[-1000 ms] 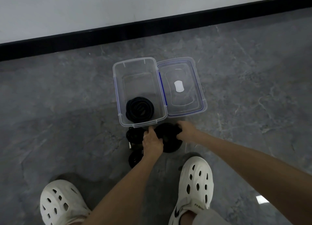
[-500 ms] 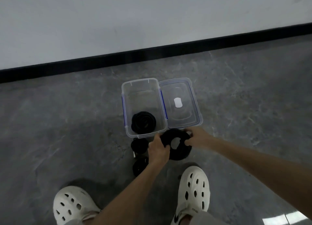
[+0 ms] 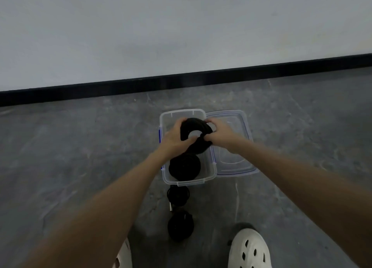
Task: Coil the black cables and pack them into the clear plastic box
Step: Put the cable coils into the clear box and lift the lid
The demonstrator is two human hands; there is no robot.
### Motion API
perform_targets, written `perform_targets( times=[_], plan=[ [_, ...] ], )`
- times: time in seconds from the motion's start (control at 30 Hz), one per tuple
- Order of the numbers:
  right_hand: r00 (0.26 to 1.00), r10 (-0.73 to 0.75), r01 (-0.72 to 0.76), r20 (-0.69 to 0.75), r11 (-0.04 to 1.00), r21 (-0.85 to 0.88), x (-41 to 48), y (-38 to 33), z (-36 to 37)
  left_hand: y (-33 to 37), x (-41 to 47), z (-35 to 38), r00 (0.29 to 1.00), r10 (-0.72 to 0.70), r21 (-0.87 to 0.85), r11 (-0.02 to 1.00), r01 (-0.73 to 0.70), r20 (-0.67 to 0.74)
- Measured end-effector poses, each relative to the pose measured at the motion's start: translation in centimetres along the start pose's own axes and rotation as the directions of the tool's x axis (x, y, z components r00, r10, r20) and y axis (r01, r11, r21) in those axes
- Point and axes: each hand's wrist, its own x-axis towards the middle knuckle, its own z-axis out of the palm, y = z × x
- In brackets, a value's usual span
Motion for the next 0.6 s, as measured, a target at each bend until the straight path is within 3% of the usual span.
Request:
perform_targets(
  times=[0.13,0.4,0.6],
  plan=[
    [1.000,0.008,-0.008,-0.004,1.000,0.008,4.1,-0.2,1.8,-2.6,2.9,-1.8,0.993,0.050,-0.004,0.999,-0.050,0.103],
    [0.995,0.070,-0.084,-0.078,0.977,-0.194,9.8,0.6,5.7,-4.8,7.5,1.7,0.990,-0.138,0.444,0.889,0.114,0.021],
    [0.996,0.073,-0.084,-0.047,0.942,-0.325,11.5,2.4,7.2,-6.7,8.5,3.8,0.972,-0.232,0.341,0.912,0.227,-0.027]
  ],
)
